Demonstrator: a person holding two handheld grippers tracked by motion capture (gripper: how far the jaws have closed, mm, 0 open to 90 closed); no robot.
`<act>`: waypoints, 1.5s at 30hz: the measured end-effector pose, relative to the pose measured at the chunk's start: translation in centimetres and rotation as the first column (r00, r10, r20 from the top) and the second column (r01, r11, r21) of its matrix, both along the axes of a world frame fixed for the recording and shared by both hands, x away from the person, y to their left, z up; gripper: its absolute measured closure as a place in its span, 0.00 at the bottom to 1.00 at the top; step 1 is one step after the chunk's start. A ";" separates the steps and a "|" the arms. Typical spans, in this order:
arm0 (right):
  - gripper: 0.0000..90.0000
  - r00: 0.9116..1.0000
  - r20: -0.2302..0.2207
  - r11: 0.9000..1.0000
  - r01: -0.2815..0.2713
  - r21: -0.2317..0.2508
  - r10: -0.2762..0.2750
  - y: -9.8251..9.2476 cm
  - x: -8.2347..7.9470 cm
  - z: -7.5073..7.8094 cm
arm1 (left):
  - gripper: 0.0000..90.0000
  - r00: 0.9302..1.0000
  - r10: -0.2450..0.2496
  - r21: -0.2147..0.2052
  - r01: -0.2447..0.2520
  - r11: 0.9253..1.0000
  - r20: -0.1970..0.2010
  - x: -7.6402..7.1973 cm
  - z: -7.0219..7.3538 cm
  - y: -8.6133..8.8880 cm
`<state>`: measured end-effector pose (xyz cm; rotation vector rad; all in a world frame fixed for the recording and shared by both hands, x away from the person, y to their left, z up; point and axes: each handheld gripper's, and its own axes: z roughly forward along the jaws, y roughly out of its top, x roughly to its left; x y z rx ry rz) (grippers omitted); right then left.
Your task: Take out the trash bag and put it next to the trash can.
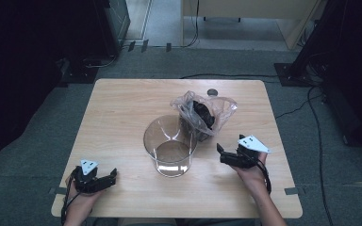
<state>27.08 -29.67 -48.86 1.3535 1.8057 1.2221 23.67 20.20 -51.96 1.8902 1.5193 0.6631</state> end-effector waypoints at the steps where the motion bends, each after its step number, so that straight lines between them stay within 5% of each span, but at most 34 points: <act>1: 0.04 1.000 -0.005 1.000 0.007 -0.002 -0.007 -0.3 -0.2 -0.1 | 0.10 1.000 0.000 0.000 0.000 1.000 0.000 0.0 0.0 0.0; 18: 0.03 0.990 -0.082 0.994 0.110 -0.024 -0.111 -5.3 -3.0 -1.6 | 0.10 1.000 0.000 0.000 0.000 1.000 0.000 0.0 0.0 0.0; 45: 0.04 0.965 -0.192 0.981 0.160 -0.105 -0.178 -9.5 -6.9 -3.3 | 0.10 1.000 -0.001 0.000 0.001 1.000 0.000 0.0 0.0 0.0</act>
